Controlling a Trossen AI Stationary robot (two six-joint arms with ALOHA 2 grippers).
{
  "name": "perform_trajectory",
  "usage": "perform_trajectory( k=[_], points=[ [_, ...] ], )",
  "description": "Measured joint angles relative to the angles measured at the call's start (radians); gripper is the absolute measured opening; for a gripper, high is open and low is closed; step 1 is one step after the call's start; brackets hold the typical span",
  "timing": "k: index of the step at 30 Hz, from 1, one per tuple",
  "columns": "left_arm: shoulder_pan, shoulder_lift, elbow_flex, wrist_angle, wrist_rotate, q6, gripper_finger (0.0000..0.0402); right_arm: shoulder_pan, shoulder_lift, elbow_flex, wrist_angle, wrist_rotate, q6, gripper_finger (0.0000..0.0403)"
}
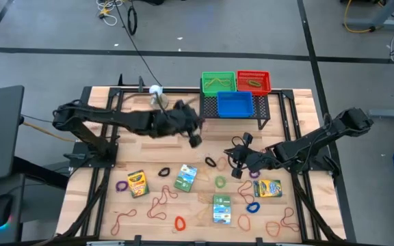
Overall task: Pick & Place Office Desk Supplies
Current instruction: Put the red rubber band into the green bin
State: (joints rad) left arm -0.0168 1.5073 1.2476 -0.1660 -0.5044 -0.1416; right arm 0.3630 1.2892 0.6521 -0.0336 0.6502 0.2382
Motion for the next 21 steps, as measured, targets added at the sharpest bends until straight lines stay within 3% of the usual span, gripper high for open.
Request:
perform_trajectory(
  k=[11, 21],
  points=[
    [0.279, -0.017, 0.003, 0.112, 0.187, 0.064, 0.0004, 0.000, 0.000, -0.007, 0.008, -0.001, -0.014, 0.0004],
    [0.465, 0.044, 0.153, 0.115, 0.360, 0.083, 0.0004, 0.000, 0.000, -0.007, 0.019, -0.003, -0.036, 0.0003]
  ],
)
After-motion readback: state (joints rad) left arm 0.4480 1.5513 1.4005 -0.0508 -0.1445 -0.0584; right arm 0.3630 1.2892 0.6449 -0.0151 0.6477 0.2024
